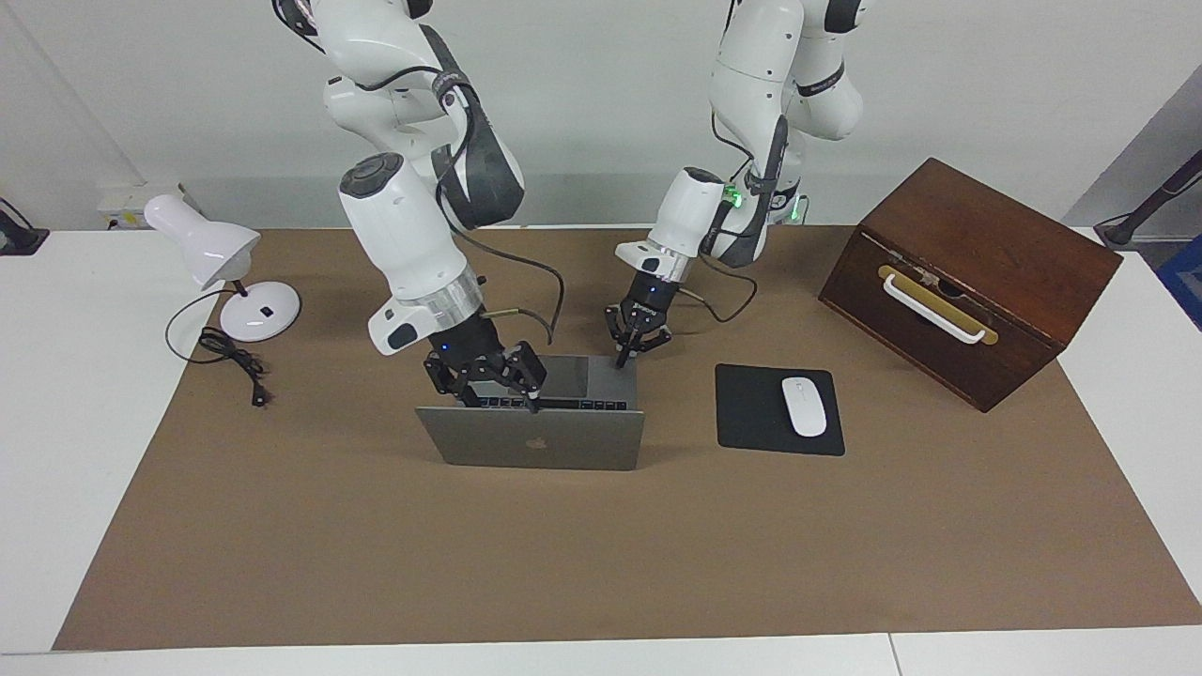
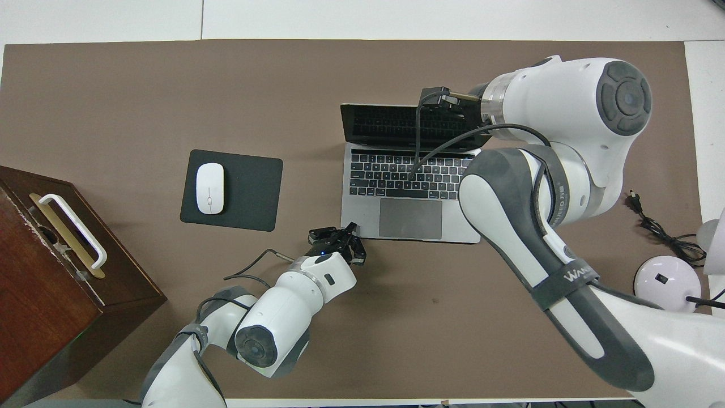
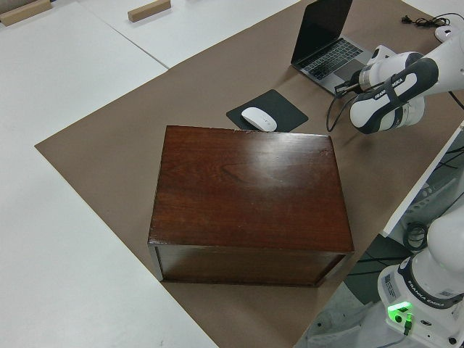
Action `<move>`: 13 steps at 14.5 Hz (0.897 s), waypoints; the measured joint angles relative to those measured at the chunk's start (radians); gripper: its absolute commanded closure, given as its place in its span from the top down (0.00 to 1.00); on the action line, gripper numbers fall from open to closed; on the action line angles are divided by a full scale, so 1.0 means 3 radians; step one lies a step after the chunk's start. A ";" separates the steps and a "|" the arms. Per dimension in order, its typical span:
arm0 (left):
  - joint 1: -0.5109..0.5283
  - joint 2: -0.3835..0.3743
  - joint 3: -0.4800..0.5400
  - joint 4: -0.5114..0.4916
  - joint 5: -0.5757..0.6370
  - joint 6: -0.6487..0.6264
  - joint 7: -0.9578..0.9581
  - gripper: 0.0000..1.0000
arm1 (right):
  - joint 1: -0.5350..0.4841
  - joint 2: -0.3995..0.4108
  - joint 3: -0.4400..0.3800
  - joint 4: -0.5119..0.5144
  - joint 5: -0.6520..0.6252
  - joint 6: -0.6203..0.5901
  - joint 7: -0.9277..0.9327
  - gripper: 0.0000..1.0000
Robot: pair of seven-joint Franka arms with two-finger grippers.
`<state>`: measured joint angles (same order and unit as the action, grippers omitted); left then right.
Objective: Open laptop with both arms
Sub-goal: 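Push the lid farther open with the right gripper, away from the robot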
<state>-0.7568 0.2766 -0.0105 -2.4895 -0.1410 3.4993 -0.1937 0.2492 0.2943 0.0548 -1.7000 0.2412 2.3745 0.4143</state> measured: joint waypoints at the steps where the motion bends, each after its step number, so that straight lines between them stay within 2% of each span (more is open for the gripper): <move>1: 0.0000 0.0000 0.0000 0.0000 0.0000 0.0000 0.0000 0.00 | -0.0006 0.0008 0.0000 0.0009 -0.0011 0.0000 -0.0010 1.00; 7: 0.0001 0.0000 0.0000 0.0000 0.0000 0.0000 0.0000 0.00 | -0.0067 0.0027 0.0000 0.0108 -0.0099 -0.0198 -0.0105 1.00; 13: 0.0002 0.0000 0.0000 0.0000 0.0000 0.0000 0.0000 0.00 | -0.0153 0.0045 0.0000 0.0322 -0.0429 -0.0745 -0.0315 1.00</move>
<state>-0.7564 0.2767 -0.0104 -2.4895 -0.1410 3.4994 -0.1937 0.2033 0.3078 0.0547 -1.6036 0.1126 2.1512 0.3199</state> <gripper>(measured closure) 0.991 0.000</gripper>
